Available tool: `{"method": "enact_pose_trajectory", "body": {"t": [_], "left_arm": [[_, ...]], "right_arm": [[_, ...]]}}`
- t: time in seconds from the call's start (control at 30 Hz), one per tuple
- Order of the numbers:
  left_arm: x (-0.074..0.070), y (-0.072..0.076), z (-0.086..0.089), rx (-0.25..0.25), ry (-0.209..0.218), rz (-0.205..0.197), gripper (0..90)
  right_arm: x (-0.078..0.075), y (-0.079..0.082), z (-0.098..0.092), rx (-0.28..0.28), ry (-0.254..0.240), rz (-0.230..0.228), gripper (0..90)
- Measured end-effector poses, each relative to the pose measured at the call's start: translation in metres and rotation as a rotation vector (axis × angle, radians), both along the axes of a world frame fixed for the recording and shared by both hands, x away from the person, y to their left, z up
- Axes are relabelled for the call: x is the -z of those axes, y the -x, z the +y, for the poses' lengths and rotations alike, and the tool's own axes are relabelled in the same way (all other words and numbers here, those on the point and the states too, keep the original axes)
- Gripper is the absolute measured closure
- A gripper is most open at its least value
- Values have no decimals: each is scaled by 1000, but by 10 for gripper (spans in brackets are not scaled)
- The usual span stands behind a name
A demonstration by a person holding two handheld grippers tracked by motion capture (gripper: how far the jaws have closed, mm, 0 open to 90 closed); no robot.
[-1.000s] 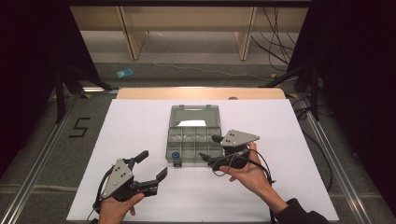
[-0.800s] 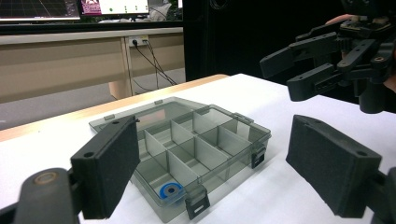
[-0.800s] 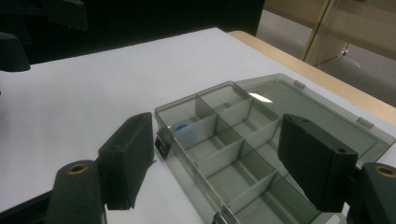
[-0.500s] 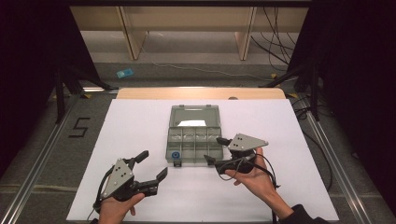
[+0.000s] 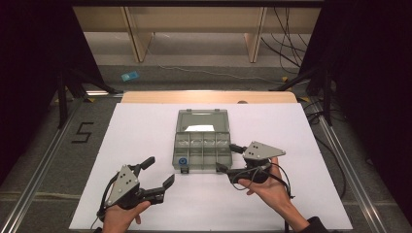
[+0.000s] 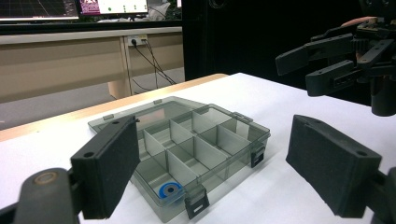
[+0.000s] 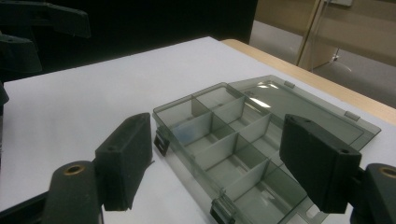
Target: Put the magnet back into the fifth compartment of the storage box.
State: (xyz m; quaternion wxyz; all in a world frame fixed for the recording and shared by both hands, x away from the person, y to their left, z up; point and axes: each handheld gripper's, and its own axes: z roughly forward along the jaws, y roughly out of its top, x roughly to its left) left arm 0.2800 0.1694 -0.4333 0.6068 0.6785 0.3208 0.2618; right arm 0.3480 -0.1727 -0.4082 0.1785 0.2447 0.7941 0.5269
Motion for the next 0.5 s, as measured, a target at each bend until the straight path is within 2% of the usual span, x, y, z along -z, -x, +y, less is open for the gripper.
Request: {"method": "enact_pose_trajectory", "body": {"t": [0.03, 0.17, 0.23, 0.5], "left_arm": [[0, 0, 0, 0, 1, 0, 163], [0, 0, 0, 1, -2, -2, 163], [0, 0, 0, 1, -3, -3, 163], [0, 0, 0, 1, -3, -3, 163]], "right_arm": [[0, 1, -1, 1, -4, 20, 260], [1, 3, -3, 4, -7, 22, 249], [1, 2, -5, 10, -10, -1, 249], [3, 5, -9, 17, -19, 14, 241]]}}
